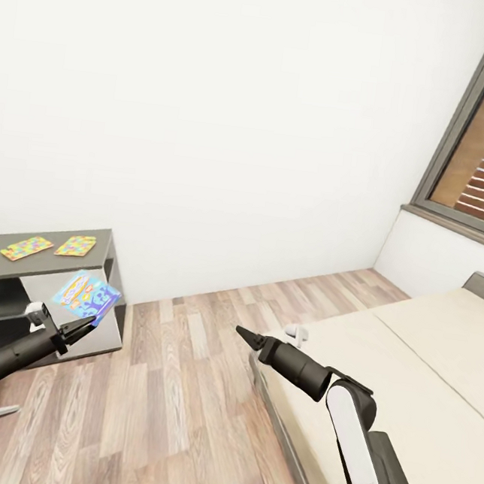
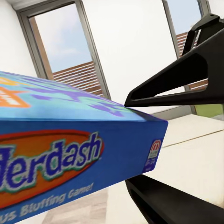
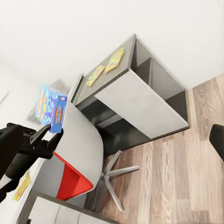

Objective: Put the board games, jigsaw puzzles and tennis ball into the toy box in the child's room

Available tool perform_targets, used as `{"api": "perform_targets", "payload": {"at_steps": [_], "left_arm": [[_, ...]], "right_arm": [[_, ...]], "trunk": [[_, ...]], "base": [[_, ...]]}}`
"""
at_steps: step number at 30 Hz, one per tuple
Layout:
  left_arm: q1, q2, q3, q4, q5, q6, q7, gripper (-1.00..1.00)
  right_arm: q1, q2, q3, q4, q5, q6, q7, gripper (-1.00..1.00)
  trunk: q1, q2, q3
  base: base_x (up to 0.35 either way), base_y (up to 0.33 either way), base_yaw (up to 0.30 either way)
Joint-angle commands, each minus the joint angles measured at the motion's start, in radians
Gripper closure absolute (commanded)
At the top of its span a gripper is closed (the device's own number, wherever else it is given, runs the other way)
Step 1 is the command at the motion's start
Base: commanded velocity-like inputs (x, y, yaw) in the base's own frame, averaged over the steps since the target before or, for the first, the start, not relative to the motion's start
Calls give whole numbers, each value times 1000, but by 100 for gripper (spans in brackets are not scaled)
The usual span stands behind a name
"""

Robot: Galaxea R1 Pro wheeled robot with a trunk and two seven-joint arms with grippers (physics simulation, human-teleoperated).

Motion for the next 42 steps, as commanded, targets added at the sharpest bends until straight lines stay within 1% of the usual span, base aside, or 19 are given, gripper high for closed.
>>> {"api": "perform_targets", "payload": {"at_steps": [1,6,11,20,32,37,42], "left_arm": [[-1,0,4,0,-6,8,-5,100],[-1,0,4,0,-6,8,-5,100],[-1,0,4,0,-6,8,-5,100],[-1,0,4,0,-6,8,-4,100],[-1,-1,4,0,-6,7,-4,100],[-1,-2,4,0,-7,7,-3,100],[-1,-2,4,0,-6,7,-3,100]], "right_arm": [[-1,0,-1,0,1,2,3,-100],[-1,0,4,1,-2,-40,3,-100],[-1,0,23,1,-1,-48,3,-100],[-1,0,28,0,1,-51,2,-100],[-1,0,28,0,1,-51,1,-100],[-1,0,28,0,1,-51,2,-100],[-1,0,28,0,1,-51,3,-100]], "trunk": [[1,-1,-2],[1,-1,-2],[1,-1,-2],[1,-1,-2],[1,-1,-1],[1,-1,0],[1,-1,1]], "base": [[219,-93,0],[81,-31,0],[108,-4,0],[88,0,18],[270,0,250],[122,0,267],[86,0,82]]}}
